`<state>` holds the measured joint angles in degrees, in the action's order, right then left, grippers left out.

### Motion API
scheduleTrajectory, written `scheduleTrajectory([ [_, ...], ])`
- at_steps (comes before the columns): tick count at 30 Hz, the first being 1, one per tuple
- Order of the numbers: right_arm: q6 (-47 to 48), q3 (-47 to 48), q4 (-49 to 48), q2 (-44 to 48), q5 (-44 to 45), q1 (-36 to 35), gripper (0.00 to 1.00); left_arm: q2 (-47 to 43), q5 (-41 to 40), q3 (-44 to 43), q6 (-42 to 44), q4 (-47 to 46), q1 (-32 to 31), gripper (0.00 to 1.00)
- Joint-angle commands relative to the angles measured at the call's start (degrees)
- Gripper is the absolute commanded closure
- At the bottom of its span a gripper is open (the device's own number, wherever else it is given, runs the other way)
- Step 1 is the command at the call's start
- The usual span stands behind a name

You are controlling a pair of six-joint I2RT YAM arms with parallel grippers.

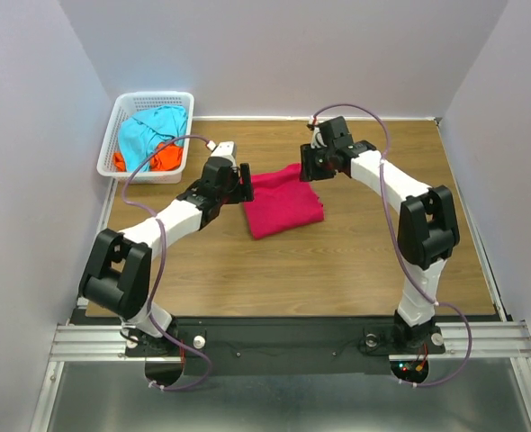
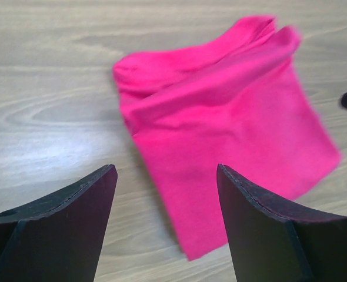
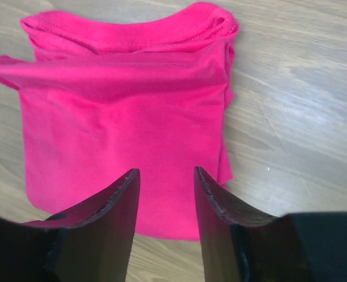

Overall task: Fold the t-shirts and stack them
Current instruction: Fold the tshirt

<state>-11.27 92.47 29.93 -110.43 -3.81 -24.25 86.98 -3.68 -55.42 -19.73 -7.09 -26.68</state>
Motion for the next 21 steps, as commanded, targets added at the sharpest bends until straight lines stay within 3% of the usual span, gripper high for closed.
scheduleTrajectory([
  [1,4.50,0.87,-5.93,-1.97,-11.90,5.86,0.54,2.04,-2.47,0.49,3.46,-3.54,0.22,0.20],
  [5,6.87,4.73,-6.64,-6.28,-22.01,6.58,0.57,6.09,-0.72,-1.97,4.96,-4.68,0.13,0.34],
  [11,8.19,10.18,-6.47,-12.60,-32.73,6.67,0.73,14.08,0.26,-7.32,6.97,-4.86,0.13,0.57],
  [21,6.62,20.11,-6.55,-24.47,-40.22,8.60,0.77,24.01,1.22,-17.87,9.44,-4.42,1.71,0.58],
])
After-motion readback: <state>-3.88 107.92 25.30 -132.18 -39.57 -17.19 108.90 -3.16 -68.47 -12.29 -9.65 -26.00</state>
